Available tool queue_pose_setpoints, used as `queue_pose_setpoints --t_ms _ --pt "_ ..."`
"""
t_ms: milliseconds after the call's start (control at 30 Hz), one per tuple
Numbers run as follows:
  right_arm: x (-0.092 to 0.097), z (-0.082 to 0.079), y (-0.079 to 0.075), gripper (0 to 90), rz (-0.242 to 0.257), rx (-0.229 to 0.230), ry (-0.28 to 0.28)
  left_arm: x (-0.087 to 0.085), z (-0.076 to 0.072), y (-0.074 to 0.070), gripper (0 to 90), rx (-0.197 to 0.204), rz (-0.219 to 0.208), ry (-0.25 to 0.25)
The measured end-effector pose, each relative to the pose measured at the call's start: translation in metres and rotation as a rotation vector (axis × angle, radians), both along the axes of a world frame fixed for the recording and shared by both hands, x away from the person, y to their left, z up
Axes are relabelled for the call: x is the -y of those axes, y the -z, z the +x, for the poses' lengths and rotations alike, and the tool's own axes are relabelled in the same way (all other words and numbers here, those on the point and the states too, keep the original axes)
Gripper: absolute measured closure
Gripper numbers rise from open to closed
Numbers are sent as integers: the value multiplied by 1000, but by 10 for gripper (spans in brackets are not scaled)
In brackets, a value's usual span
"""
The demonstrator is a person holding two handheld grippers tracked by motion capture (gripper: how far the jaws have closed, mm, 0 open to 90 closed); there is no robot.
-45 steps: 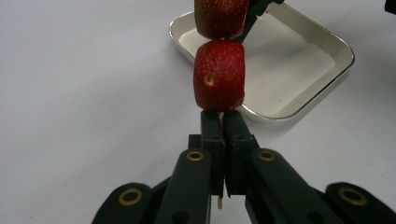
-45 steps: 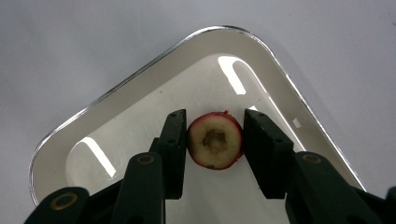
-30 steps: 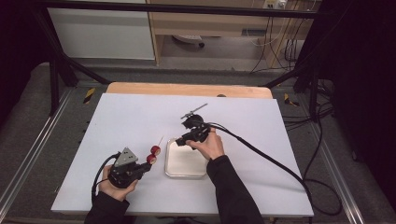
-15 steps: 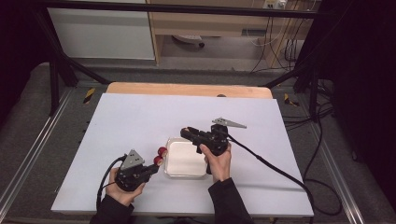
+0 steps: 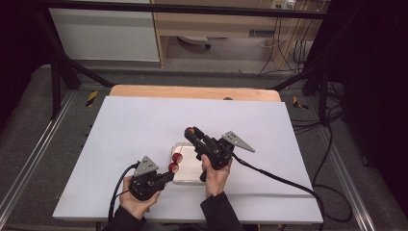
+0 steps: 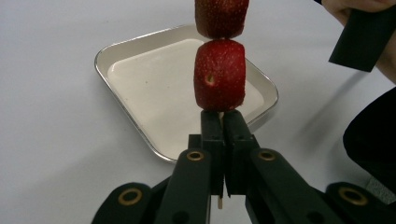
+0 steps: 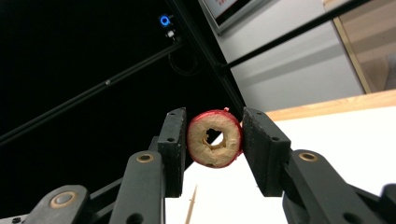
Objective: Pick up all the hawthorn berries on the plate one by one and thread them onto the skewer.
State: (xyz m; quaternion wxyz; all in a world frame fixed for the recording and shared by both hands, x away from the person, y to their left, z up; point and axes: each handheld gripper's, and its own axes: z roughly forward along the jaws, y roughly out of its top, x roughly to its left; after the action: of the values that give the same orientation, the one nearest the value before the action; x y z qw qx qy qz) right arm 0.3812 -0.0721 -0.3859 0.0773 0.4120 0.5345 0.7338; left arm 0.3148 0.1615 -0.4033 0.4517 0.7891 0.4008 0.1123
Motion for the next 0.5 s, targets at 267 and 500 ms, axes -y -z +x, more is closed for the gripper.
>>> queue_pose_setpoints --t_ms 267,500 --pt "-5 -3 7 617 8 26 8 1 0 0 884 2 -5 0" --pt "-6 -3 9 617 8 24 1 1 0 0 884 0 -7 -1"
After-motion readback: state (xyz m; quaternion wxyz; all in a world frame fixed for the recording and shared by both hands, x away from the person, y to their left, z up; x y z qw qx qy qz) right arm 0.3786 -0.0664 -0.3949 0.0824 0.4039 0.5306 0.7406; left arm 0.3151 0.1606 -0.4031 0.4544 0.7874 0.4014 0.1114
